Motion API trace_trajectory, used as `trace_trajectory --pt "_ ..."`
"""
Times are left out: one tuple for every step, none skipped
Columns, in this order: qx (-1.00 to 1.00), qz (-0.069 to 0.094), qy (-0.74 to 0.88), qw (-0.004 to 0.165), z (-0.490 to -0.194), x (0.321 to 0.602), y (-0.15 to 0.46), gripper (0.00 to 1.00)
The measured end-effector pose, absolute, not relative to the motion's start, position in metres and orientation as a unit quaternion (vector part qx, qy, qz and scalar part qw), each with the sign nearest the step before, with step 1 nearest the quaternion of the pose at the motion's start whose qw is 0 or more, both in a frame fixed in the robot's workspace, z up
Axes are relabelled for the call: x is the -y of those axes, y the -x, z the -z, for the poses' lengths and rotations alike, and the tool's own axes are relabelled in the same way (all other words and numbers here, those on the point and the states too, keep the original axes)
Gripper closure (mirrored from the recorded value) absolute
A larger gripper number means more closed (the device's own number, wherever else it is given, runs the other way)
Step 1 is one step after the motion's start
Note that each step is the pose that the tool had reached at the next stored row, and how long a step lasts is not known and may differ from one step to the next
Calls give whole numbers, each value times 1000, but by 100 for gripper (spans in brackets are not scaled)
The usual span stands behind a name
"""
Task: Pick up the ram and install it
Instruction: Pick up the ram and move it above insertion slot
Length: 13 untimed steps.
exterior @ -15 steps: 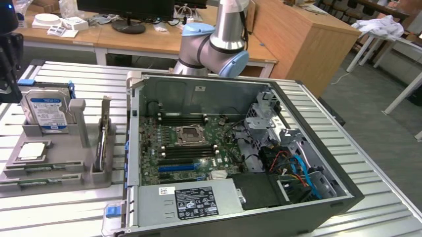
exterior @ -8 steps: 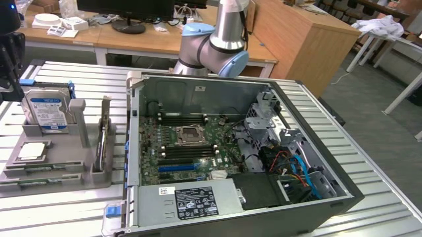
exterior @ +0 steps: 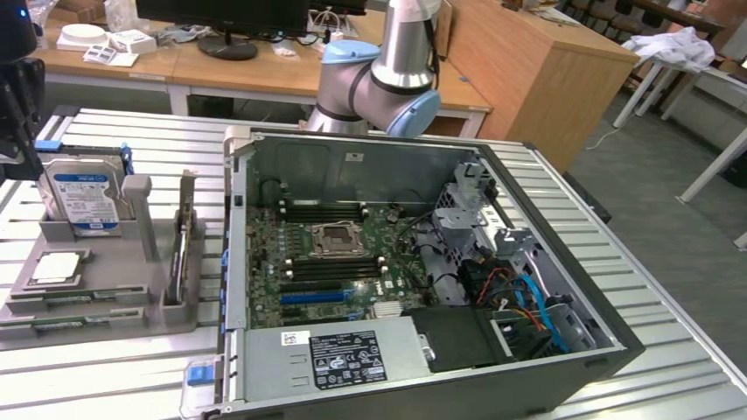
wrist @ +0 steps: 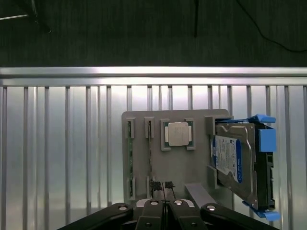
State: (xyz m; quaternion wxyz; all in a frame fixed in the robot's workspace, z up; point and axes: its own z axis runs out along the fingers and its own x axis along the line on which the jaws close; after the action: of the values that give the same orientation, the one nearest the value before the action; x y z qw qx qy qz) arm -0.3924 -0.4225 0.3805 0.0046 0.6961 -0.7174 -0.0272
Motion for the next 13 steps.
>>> trace_trajectory --pt "717 27 -696 5 -380 423 392 89" --pt "717 27 -696 4 -379 423 392 89" --pt "717 27 -696 4 -378 423 392 89" --pt "717 27 -696 5 -378 423 392 89" --pt "717 27 -696 5 -378 423 392 89" --pt "717 27 -696 4 -378 423 392 89" --pt "717 27 -696 4 -378 423 392 89" --pt "717 27 -696 4 -378 423 392 89" --pt "717 27 -696 4 -378 423 392 89" --pt "717 27 -696 4 -378 423 392 89" --pt "717 27 -696 4 -378 423 392 89" --pt "717 27 -696 4 -378 423 392 89" --pt "717 27 -696 4 -378 423 392 89"
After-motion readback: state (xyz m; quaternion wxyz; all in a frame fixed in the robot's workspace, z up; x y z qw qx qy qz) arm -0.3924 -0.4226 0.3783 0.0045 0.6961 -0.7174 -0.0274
